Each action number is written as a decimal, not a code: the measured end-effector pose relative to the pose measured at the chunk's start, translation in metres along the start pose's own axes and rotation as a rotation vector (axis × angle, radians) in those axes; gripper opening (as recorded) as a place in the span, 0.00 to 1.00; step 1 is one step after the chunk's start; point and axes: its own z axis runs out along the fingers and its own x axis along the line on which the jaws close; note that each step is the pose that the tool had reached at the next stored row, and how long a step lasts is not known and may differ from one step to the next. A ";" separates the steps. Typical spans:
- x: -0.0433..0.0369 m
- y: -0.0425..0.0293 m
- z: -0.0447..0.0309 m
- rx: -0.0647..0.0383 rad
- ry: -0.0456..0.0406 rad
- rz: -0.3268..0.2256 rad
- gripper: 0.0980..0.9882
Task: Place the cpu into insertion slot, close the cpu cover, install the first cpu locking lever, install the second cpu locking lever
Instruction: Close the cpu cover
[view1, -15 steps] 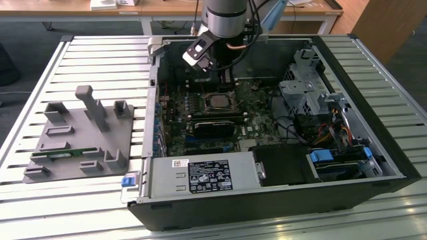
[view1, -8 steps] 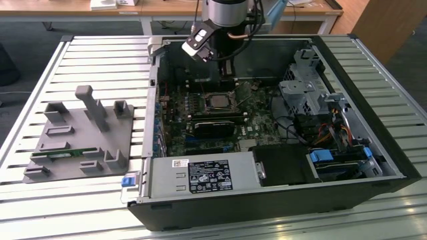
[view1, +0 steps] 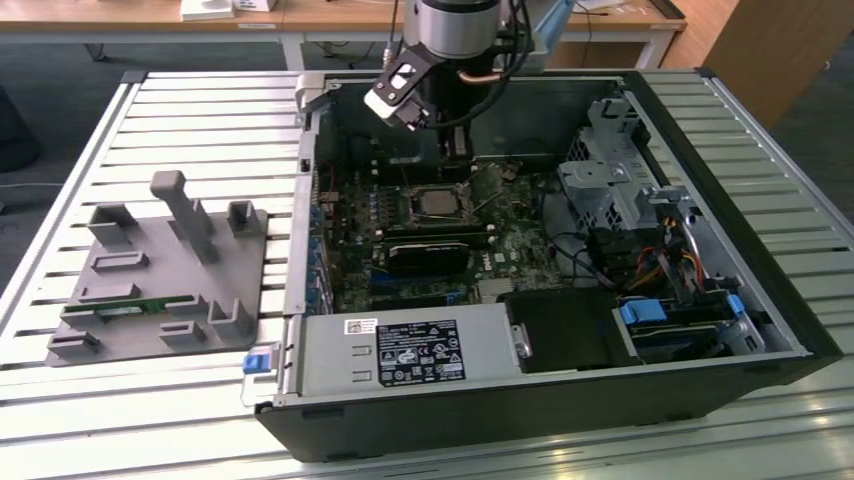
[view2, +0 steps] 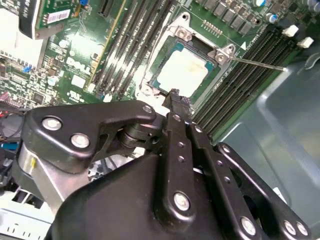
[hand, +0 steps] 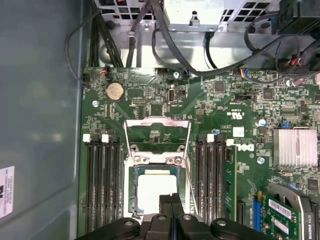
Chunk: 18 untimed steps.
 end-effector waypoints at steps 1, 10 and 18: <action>-0.0005 0.0005 0.0000 0.000 0.0000 0.000 0.01; -0.0006 0.0067 0.0003 0.008 0.0388 0.002 0.01; -0.0006 0.0067 0.0003 0.008 0.0405 0.002 0.01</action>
